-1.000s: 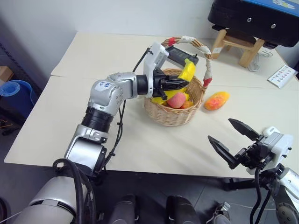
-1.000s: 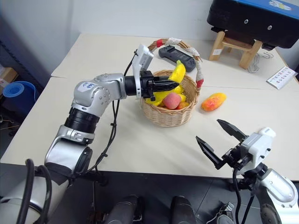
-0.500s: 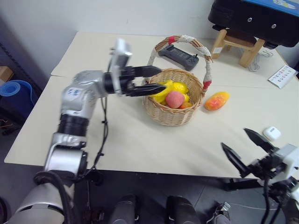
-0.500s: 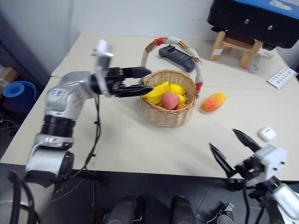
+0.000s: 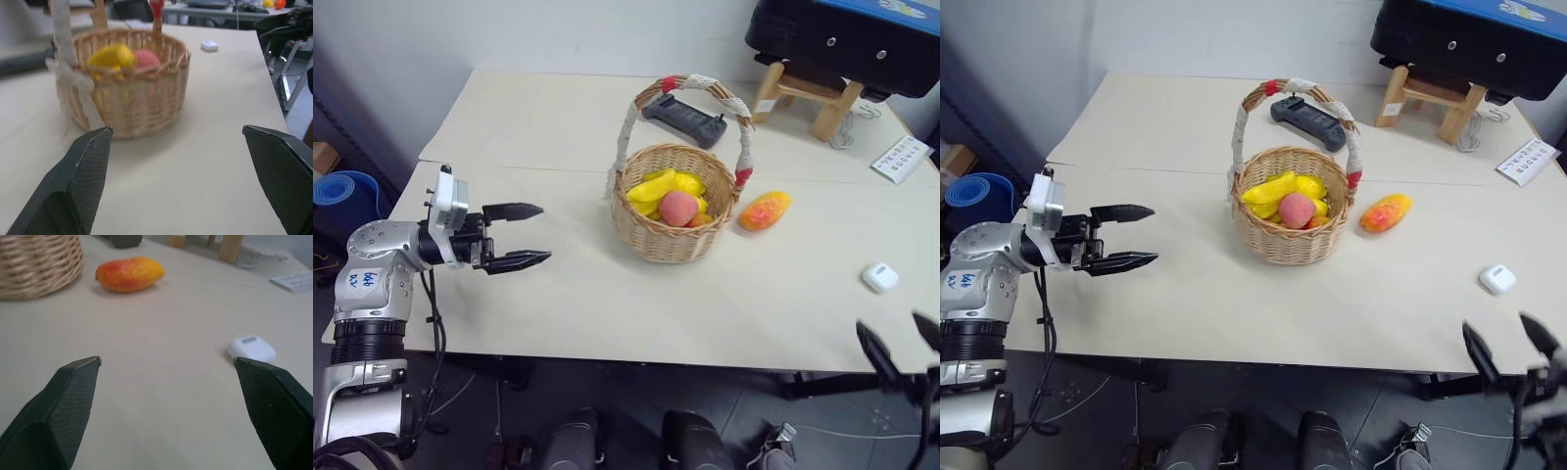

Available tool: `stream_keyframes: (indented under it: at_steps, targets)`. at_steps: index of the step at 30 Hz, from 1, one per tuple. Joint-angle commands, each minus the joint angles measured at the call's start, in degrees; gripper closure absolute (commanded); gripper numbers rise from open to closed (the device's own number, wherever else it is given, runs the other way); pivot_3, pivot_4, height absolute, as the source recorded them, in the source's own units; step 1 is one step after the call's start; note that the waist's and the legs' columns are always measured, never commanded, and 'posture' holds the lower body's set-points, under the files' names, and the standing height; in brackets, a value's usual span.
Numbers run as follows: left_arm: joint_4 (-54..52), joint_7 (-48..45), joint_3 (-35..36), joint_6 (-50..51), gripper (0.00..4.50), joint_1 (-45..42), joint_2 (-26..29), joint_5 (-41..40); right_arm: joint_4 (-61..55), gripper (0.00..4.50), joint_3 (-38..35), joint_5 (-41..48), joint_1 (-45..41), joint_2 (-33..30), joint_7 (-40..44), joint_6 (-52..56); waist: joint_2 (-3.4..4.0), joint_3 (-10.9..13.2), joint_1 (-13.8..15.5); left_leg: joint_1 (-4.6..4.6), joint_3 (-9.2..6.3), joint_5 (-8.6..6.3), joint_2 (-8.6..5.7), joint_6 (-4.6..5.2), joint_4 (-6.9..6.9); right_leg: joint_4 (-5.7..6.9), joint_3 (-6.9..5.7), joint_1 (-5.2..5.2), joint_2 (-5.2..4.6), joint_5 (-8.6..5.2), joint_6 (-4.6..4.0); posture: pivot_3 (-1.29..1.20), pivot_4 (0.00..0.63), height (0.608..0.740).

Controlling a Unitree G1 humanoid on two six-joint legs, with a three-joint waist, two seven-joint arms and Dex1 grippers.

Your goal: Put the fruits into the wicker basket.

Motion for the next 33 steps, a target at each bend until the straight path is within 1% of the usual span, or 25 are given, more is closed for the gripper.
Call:
stream_keyframes:
  at_steps: [1, 2, 3, 5, 6, 8, 10, 14, 16, 20, 22, 25, 26, 28, 33]
  targets:
    - [-5.71, 4.83, 1.81, 3.52, 0.05, -2.04, -1.62, -3.79, -4.45, 0.0, 3.82, 7.01, -10.28, -7.78, -11.35, 19.27, 0.04, 0.02, -0.27, 0.07, 0.0, 0.12, 0.02, 0.2, -0.01, 0.1, -0.01, -0.02, 0.01, -0.01, -0.01, 0.0, 0.15, 0.74]
    - [-6.58, 5.85, 1.88, 4.71, 0.05, -2.73, -2.13, -4.48, -4.52, 0.0, 5.23, 8.83, -13.86, -10.19, -14.34, 25.36, 0.04, 0.02, -0.53, 0.09, -0.03, 0.14, 0.03, 0.24, -0.03, 0.15, -0.03, -0.02, 0.02, -0.01, -0.01, 0.0, 0.15, 0.74]
    - [-6.82, 7.55, 1.93, 5.74, 0.05, -3.94, -2.83, -4.8, -3.43, 0.0, 8.06, 9.51, -20.11, -12.12, -17.41, 30.8, 0.05, 0.02, -0.65, 0.08, -0.05, 0.16, 0.04, 0.25, -0.05, 0.21, -0.07, -0.04, 0.02, -0.01, -0.01, 0.0, 0.15, 0.74]
    - [-7.32, 9.85, 2.0, 7.17, 0.05, -5.74, -4.09, -5.63, 0.32, 0.0, 12.18, 10.84, -32.71, -12.18, -24.1, 39.03, 0.05, 0.03, -0.86, 0.06, -0.07, 0.23, 0.11, 0.23, -0.06, 0.27, -0.25, -0.02, 0.16, -0.01, -0.03, 0.0, 0.15, 0.74]
    - [-7.51, 10.73, 1.91, 7.78, 0.05, -6.48, -4.64, -5.92, 3.14, 0.0, 14.44, 8.76, -38.85, -11.57, -27.52, 41.74, 0.06, 0.03, -0.88, 0.0, -0.05, 0.26, 0.12, 0.23, -0.06, 0.2, -0.42, -0.05, 0.33, -0.02, -0.04, 0.0, 0.15, 0.74]
    - [-7.77, 11.3, 1.43, 8.19, 0.05, -7.03, -5.23, -5.96, 8.52, 0.0, 18.31, 4.95, -47.39, -10.74, -31.95, 47.02, 0.07, 0.04, -0.93, 0.0, -0.01, 0.29, 0.12, 0.24, -0.07, 0.28, -0.54, -0.08, 0.45, -0.02, -0.04, 0.0, 0.15, 0.74]
    - [-7.76, 11.06, 0.71, 8.11, 0.05, -7.01, -5.5, -5.61, 14.21, 0.0, 22.59, 0.99, -54.86, -9.72, -34.24, 50.06, 0.07, 0.04, -0.89, -0.04, -0.01, 0.3, 0.1, 0.26, -0.12, 0.32, -0.62, -0.14, 0.51, -0.01, -0.02, 0.0, 0.15, 0.74]
    - [-7.51, 10.48, -0.29, 7.64, 0.05, -6.87, -5.5, -4.93, 27.51, 0.0, 23.12, -4.15, -66.51, -4.75, -39.61, 51.34, 0.06, 0.04, -0.73, -0.45, 0.0, 0.33, 0.0, 0.35, -0.09, 0.33, -0.77, -0.46, 0.47, 0.03, 0.05, 0.0, 0.15, 0.74]
    - [-7.66, 10.75, -0.22, 7.93, 0.05, -6.73, -5.53, -5.2, 33.88, 0.0, 23.28, -6.69, -70.85, -3.02, -40.64, 50.96, 0.07, 0.04, -0.74, -0.48, 0.04, 0.35, -0.03, 0.39, -0.08, 0.35, -0.78, -0.49, 0.47, 0.08, 0.15, 0.0, 0.15, 0.74]
    - [-8.99, 10.58, -0.1, 8.41, 0.05, -4.94, -5.1, -5.49, 46.51, 0.0, 24.35, -11.83, -77.43, -0.12, -40.51, 46.4, 0.07, 0.04, -1.39, -0.47, 0.17, 0.38, -0.05, 0.43, -0.08, 0.32, -0.75, -0.52, 0.45, 0.08, 0.16, 0.0, 0.15, 0.74]
    - [-9.21, 10.66, -0.21, 8.19, 0.05, -4.53, -5.16, -5.36, 51.2, 0.0, 20.77, -11.13, -79.72, 1.67, -40.66, 42.78, 0.07, 0.04, -1.6, -0.46, 0.17, 0.38, -0.02, 0.43, -0.11, 0.39, -0.75, -0.56, 0.46, 0.08, 0.16, 0.0, 0.15, 0.74]
    - [-9.44, 10.98, -0.33, 8.14, 0.05, -4.36, -5.37, -5.35, 52.64, 0.0, 22.36, -13.91, -82.04, 1.34, -40.09, 43.73, 0.08, 0.05, -2.04, -0.51, 0.2, 0.39, -0.02, 0.41, -0.22, 0.49, -0.72, -0.73, 0.46, 0.09, 0.16, 0.0, 0.15, 0.74]
    - [-9.7, 11.06, -0.43, 8.17, 0.05, -4.26, -5.46, -5.37, 51.5, 0.0, 20.63, -12.17, -82.03, 2.11, -39.87, 45.37, 0.08, 0.05, -2.2, -0.54, 0.2, 0.4, -0.03, 0.4, -0.24, 0.56, -0.71, -0.79, 0.45, 0.09, 0.16, 0.0, 0.15, 0.74]
    - [-9.69, 11.09, -0.48, 8.06, 0.05, -4.24, -5.64, -5.38, 48.44, 0.0, 19.47, -10.76, -81.04, 3.55, -39.14, 47.82, 0.08, 0.05, -2.35, -0.54, 0.19, 0.41, -0.02, 0.38, -0.33, 0.56, -0.71, -0.83, 0.46, 0.09, 0.17, 0.0, 0.15, 0.74]
    - [-9.23, 11.18, -1.08, 7.37, 0.05, -4.77, -6.5, -4.85, 48.56, 0.0, 18.45, -11.7, -80.32, 6.81, -40.14, 50.55, 0.08, 0.05, -2.67, -0.47, 0.21, 0.46, 0.02, 0.31, -0.44, 0.6, -0.72, -0.85, 0.49, 0.09, 0.17, 0.0, 0.15, 0.74]
